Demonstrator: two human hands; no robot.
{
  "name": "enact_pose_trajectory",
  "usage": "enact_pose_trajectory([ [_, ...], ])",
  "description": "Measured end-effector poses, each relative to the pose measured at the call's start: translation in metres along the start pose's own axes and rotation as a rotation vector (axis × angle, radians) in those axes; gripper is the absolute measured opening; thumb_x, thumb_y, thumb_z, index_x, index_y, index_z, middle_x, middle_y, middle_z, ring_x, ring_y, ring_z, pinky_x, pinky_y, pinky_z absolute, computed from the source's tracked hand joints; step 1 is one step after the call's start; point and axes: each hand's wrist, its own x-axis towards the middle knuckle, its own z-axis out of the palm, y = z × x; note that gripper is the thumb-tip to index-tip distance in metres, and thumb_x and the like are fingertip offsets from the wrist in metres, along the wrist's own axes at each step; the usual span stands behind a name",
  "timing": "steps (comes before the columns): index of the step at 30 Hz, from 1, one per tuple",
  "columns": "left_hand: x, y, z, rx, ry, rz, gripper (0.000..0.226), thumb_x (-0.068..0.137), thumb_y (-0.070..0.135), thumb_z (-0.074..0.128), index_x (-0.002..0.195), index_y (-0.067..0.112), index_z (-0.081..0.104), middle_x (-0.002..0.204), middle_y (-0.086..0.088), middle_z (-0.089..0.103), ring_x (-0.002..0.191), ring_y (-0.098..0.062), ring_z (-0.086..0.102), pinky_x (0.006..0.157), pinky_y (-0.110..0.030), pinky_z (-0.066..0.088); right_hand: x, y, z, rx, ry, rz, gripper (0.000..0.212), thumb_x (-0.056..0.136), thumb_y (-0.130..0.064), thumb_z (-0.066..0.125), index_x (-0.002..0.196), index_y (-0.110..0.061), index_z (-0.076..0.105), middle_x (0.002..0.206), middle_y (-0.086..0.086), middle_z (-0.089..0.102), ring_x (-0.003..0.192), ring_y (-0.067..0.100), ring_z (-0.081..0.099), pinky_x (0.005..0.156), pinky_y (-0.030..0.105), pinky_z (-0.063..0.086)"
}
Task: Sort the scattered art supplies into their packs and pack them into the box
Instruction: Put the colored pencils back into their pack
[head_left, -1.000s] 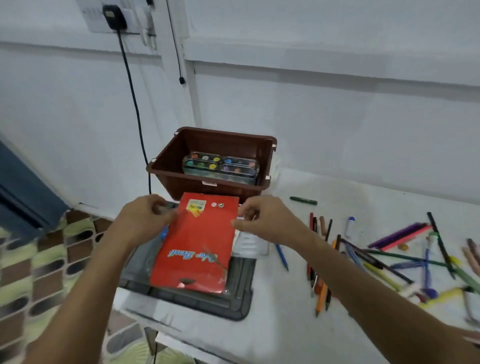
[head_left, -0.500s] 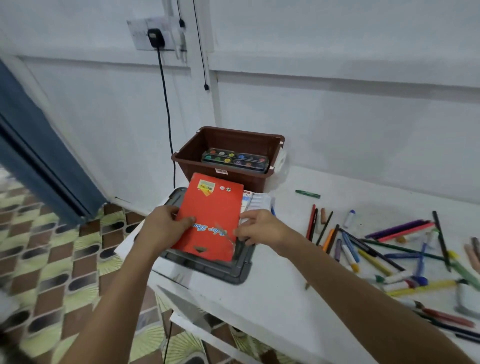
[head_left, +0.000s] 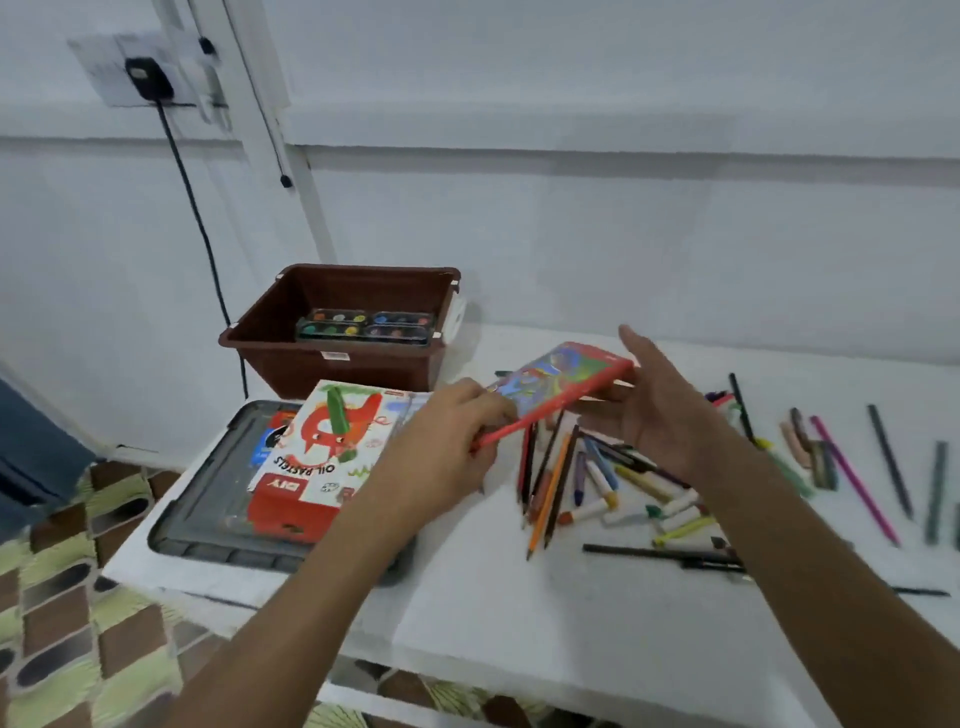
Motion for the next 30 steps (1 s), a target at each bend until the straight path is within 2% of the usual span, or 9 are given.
enact_pose_trajectory([
  [3,0.027,0.006,0.035,-0.048,-0.075,0.062,0.037,0.069,0.044,0.065,0.1,0.024,0.067,0.106,-0.002,0.058,0.099,-0.024,0.056,0.086,-0.036,0.048,-0.015,-0.005,-0.045,0.035,0.167,-0.09,0.022,0.092,-0.013,0.05,0.11,-0.001,0.054,0.088,0.014,0.064,0.066,0.019,0.069,0.057,0.029,0.057],
  [6,0.04,0.011,0.053,-0.256,-0.095,-0.142,0.067,0.059,0.069,0.065,0.117,0.036,0.059,0.122,0.005,0.048,0.114,-0.007,0.043,0.101,-0.026,0.038,-0.037,0.0,-0.084,0.053,0.218,-0.119,0.021,0.093,-0.003,0.045,0.111,-0.002,0.055,0.088,0.012,0.069,0.069,0.016,0.07,0.056,0.027,0.057],
  [9,0.052,0.024,0.071,-0.517,-0.197,-0.314,0.058,0.078,0.057,0.066,0.126,0.03,0.048,0.115,0.01,0.053,0.105,0.009,0.052,0.084,-0.01,0.043,-0.064,0.008,-0.122,0.11,0.282,-0.145,0.021,0.093,0.002,0.045,0.109,-0.005,0.057,0.096,0.013,0.068,0.073,0.018,0.07,0.057,0.028,0.058],
  [12,0.059,0.038,0.096,-0.78,-0.377,-0.493,0.082,0.075,0.061,0.065,0.141,0.025,0.033,0.124,0.002,0.059,0.103,-0.012,0.065,0.085,-0.031,0.055,-0.086,0.02,-0.15,0.136,0.327,-0.156,0.027,0.092,0.001,0.048,0.117,-0.006,0.056,0.101,0.015,0.067,0.075,0.021,0.07,0.055,0.028,0.057],
  [17,0.067,0.076,0.134,-1.211,-0.319,-0.706,0.048,0.092,0.019,0.062,0.135,0.01,0.042,0.114,-0.018,0.066,0.085,-0.022,0.07,0.068,-0.034,0.058,-0.123,0.039,-0.193,0.162,0.377,-0.187,0.039,0.087,0.004,0.05,0.126,-0.004,0.052,0.108,0.018,0.068,0.086,0.027,0.07,0.065,0.037,0.059],
  [19,0.068,0.093,0.147,-1.327,-0.362,-0.689,0.04,0.091,0.009,0.061,0.129,0.006,0.05,0.115,-0.022,0.066,0.083,-0.025,0.069,0.062,-0.032,0.057,-0.144,0.045,-0.209,0.135,0.414,-0.182,0.04,0.087,0.003,0.051,0.126,-0.004,0.052,0.106,0.017,0.068,0.081,0.024,0.069,0.062,0.036,0.059],
  [24,0.07,0.148,0.181,-1.232,-0.567,-0.512,0.039,0.086,0.004,0.068,0.123,0.012,0.057,0.107,-0.015,0.071,0.094,-0.031,0.07,0.076,-0.043,0.058,-0.207,0.05,-0.258,-0.145,0.621,-0.173,0.045,0.087,0.002,0.057,0.13,-0.011,0.05,0.099,0.009,0.069,0.068,0.016,0.065,0.055,0.027,0.055],
  [28,0.075,0.2,0.217,-1.104,-0.622,-0.447,0.036,0.085,0.0,0.067,0.118,0.011,0.058,0.102,-0.018,0.071,0.089,-0.031,0.071,0.074,-0.042,0.06,-0.253,0.05,-0.296,-0.543,0.751,-0.121,0.07,0.076,-0.013,0.076,0.136,-0.024,0.042,0.114,0.0,0.061,0.092,0.018,0.062,0.07,0.028,0.05],
  [30,0.078,0.226,0.238,-1.01,-0.627,-0.391,0.038,0.084,0.0,0.068,0.12,0.01,0.058,0.099,-0.019,0.07,0.085,-0.03,0.071,0.072,-0.041,0.06,-0.272,0.047,-0.308,-0.689,0.744,-0.101,0.081,0.067,-0.024,0.084,0.134,-0.031,0.039,0.116,-0.005,0.057,0.098,0.011,0.059,0.07,0.021,0.049],
])
